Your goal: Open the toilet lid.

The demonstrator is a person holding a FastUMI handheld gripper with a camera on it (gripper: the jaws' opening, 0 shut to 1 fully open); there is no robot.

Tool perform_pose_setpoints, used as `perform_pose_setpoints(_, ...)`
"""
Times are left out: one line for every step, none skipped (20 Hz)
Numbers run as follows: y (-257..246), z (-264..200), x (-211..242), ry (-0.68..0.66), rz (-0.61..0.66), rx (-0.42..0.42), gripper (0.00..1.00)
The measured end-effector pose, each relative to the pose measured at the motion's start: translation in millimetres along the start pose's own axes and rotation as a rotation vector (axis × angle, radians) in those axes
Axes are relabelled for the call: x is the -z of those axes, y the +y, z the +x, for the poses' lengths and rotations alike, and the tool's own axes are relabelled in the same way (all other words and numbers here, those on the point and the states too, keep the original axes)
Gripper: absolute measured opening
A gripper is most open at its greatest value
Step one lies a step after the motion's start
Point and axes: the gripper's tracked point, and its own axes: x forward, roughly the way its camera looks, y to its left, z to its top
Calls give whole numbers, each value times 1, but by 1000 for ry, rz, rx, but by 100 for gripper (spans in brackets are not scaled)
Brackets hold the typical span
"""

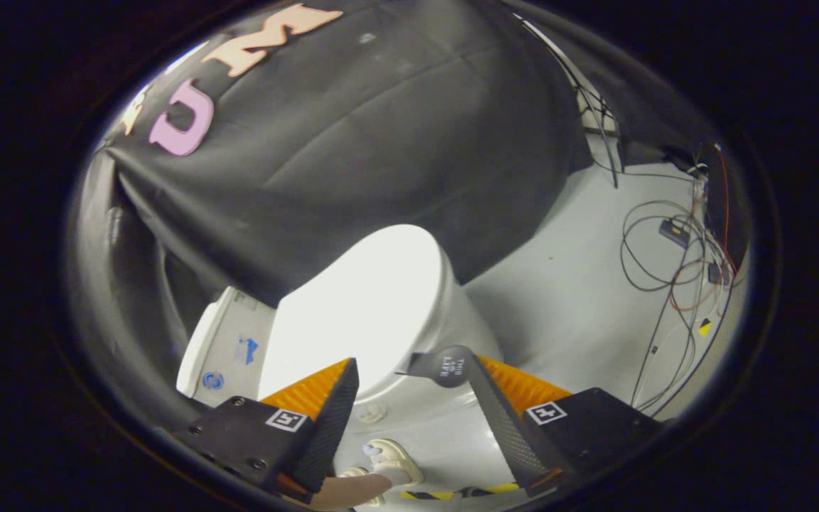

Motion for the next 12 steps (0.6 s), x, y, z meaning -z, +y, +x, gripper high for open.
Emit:
perform_pose_setpoints(-6,8,1,13,45,12,95)
perform_pose_setpoints(-12,15,4,23,94,12,94)
perform_pose_setpoints(-16,22,4,22,143,9,91)
perform_pose_setpoints(-17,25,2,15,195,-10,87)
perform_pose_setpoints(-16,29,2,24,243,-33,82)
perform_pose_setpoints(-14,34,2,38,283,-50,77)
perform_pose_setpoints(-14,37,2,40,313,-68,71)
perform_pose_setpoints(-15,37,2,43,332,-82,67)
perform_pose_setpoints(-15,39,3,55,344,-92,57)
perform_pose_setpoints(-15,41,4,68,351,-99,53)
perform_pose_setpoints(-12,43,3,70,360,-109,41)
perform_pose_setpoints(-12,45,1,67,365,-113,36)
